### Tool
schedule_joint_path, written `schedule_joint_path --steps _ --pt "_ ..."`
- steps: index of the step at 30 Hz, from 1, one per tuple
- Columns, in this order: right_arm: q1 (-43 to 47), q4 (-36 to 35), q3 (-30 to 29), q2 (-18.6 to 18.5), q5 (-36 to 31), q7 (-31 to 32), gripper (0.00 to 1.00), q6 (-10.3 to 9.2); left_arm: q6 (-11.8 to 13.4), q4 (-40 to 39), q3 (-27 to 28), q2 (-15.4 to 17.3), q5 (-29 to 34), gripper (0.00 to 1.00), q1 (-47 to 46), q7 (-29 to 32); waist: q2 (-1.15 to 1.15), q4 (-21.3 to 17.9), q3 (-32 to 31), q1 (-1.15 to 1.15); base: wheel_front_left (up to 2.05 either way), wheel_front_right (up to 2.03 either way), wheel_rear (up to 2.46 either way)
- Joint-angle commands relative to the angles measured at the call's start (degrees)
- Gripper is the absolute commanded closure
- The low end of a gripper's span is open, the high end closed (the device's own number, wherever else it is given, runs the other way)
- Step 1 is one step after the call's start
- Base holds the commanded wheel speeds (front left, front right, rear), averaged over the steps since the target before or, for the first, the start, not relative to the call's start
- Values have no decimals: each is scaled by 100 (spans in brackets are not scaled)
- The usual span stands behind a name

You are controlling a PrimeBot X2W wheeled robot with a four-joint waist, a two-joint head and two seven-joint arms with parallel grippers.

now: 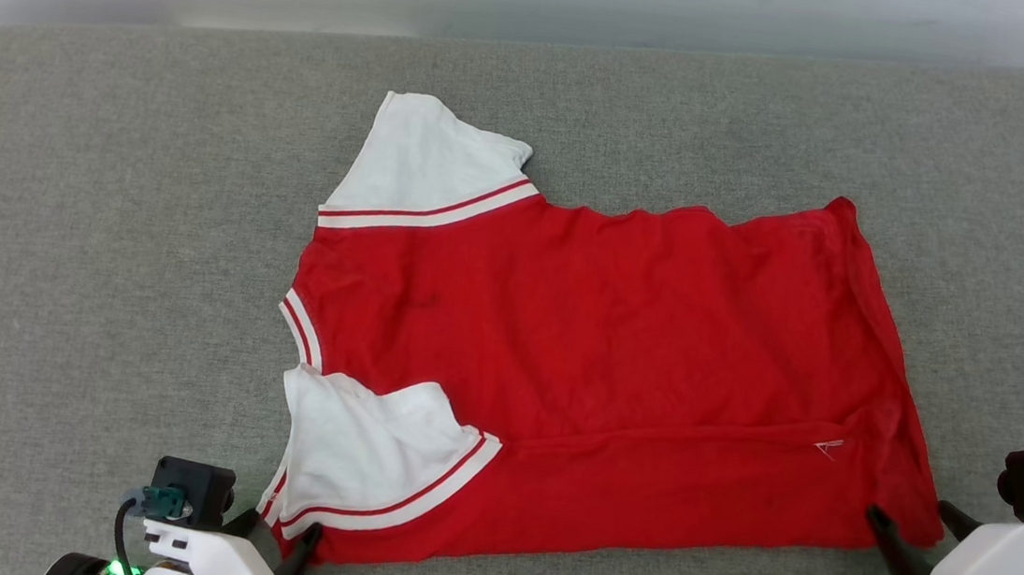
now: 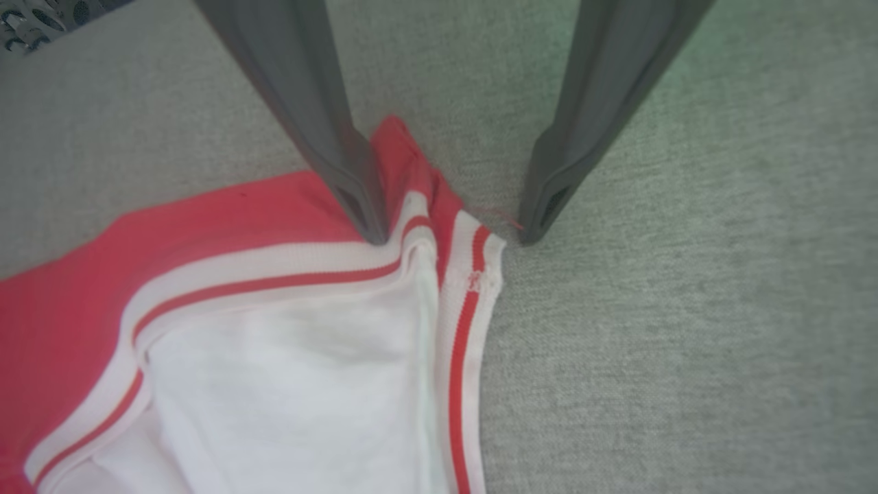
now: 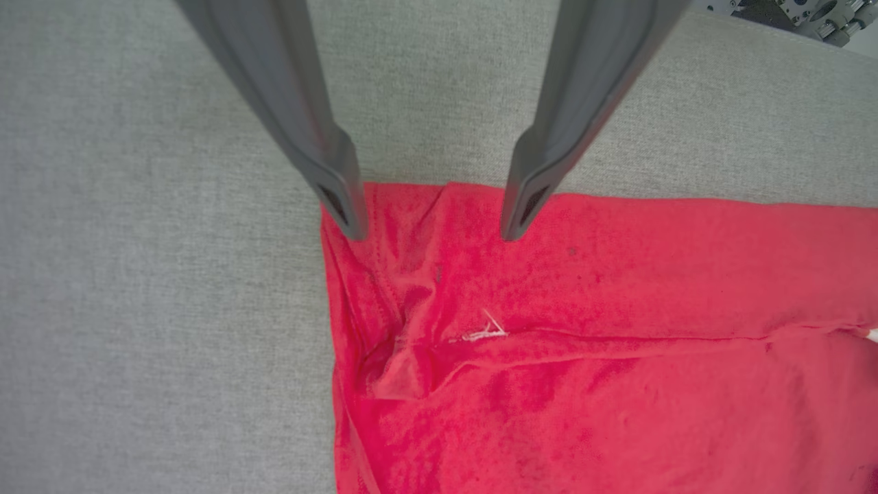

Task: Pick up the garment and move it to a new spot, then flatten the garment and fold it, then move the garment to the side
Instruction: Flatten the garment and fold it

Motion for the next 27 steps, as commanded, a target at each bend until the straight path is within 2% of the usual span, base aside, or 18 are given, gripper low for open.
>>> schedule_joint_path --steps 1,2,5,10,15,21,27 --pt "-58 -10 -5 -35 7 -20 0 -2 -71 313 -254 -134 -85 84 140 271 0 -4 2 1 0 0 0" --pt "-63 1 -13 -45 0 -18 0 -2 -144 318 -295 -159 -117 100 138 297 0 -3 -8 1 0 0 0" --pt "-80 50 -56 -109 -39 8 0 -2 -241 241 -250 -217 -188 100 116 190 0 30 -80 1 0 0 0" --pt "-85 233 -89 -274 -156 91 0 -2 -274 -80 -70 -65 -108 100 27 -66 0 121 -241 1 0 0 0" --pt "-170 550 -51 -428 -313 145 0 -2 -162 -642 133 171 92 100 -110 -298 0 248 -260 1 0 0 0" --pt "-393 1041 76 -590 -625 142 0 -2 26 -1380 190 379 226 100 -181 -155 0 388 -126 1 0 0 0" --pt "-540 1465 81 -568 -921 235 0 -2 137 -1803 162 448 333 100 -239 -39 0 512 66 1 0 0 0"
